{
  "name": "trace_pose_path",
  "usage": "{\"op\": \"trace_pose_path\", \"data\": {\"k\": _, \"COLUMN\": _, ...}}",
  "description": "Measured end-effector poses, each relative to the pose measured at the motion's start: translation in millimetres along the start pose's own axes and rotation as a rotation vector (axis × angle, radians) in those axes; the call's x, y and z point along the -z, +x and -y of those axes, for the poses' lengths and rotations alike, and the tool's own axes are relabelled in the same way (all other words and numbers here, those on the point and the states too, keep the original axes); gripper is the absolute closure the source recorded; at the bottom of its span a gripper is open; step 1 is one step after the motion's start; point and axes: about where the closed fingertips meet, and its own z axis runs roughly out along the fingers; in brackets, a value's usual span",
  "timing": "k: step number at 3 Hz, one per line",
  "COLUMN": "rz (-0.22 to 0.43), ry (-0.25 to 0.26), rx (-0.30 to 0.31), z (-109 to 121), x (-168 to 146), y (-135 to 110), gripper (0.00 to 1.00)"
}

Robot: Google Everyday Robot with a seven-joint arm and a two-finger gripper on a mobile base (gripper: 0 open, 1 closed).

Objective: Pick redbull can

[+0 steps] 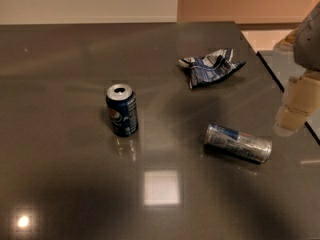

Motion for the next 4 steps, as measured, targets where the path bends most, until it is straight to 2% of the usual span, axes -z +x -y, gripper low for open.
{"op": "trace_pose_path", "data": {"k": 2, "rz": 0.0, "ry": -0.006, "rx": 0.006, "z": -4.3, "x": -2.0, "y": 2.1, "gripper": 0.0}}
{"op": "trace_pose_path", "data": {"k": 4, "rz": 0.006, "ry": -0.035, "rx": 0.036, "z": -22.4, "x": -35.4, "y": 7.0, "gripper": 0.0}}
